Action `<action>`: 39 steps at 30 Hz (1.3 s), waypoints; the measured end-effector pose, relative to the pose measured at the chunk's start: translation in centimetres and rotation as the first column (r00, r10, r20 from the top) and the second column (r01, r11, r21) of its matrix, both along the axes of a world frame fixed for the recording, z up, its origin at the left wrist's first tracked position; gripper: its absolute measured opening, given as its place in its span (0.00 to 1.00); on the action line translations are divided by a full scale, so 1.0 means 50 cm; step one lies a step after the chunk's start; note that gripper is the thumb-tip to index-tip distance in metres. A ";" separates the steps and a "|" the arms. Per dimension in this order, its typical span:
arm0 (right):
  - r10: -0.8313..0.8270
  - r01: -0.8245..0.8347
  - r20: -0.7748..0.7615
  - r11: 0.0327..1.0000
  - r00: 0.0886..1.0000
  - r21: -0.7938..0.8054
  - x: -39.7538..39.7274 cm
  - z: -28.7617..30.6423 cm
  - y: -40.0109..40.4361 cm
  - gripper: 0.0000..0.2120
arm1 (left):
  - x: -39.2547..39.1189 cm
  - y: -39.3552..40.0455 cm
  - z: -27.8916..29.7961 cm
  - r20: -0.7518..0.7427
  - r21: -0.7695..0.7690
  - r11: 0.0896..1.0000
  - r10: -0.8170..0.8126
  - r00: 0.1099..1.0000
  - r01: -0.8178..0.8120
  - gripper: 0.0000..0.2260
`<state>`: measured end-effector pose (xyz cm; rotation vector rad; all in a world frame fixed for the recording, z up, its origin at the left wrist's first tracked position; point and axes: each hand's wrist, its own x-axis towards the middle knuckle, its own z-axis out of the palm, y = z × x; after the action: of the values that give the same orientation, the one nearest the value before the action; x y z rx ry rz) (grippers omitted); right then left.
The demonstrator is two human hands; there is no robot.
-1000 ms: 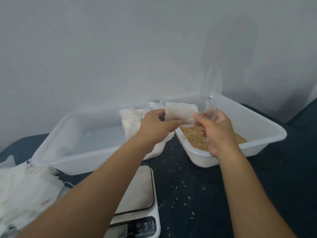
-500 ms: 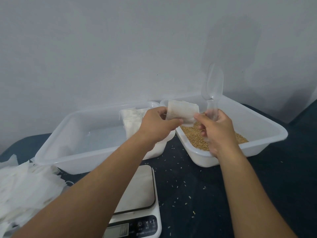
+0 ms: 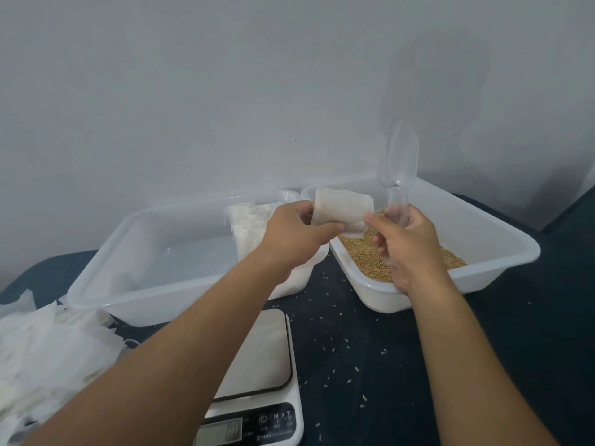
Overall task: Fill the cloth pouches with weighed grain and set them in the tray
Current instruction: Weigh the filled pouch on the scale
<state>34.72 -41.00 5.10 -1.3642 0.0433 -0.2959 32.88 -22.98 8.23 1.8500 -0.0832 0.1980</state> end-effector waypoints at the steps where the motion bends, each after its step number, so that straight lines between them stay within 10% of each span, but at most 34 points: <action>1: -0.001 0.001 -0.001 1.000 1.000 0.002 0.000 0.000 0.000 0.10 | 0.000 -0.001 0.001 0.004 -0.003 1.000 -0.004 1.000 0.004 0.06; 15: -0.008 0.015 0.111 0.998 0.994 -0.063 -0.020 0.007 0.005 0.08 | -0.027 -0.003 -0.036 -0.033 -0.173 0.983 -0.062 0.998 0.055 0.09; 23: 0.108 0.056 0.374 0.914 0.921 -0.403 -0.069 0.035 0.031 0.10 | -0.091 0.022 -0.094 -0.103 -0.257 0.960 -0.143 0.984 0.113 0.20; 31: 0.386 0.038 0.426 0.703 0.818 -0.710 -0.140 0.051 0.086 0.10 | -0.156 0.080 -0.114 -0.052 -0.018 1.000 -0.017 0.999 0.016 0.15; 39: 0.358 0.001 0.446 0.779 0.820 -0.627 -0.167 0.035 0.149 0.11 | -0.211 0.146 -0.127 0.018 -0.184 0.983 -0.001 1.000 0.004 0.22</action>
<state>26.38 -33.56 6.84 -1.8578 -0.7331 -0.5554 22.34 -15.68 1.85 1.6636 -0.0770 0.2136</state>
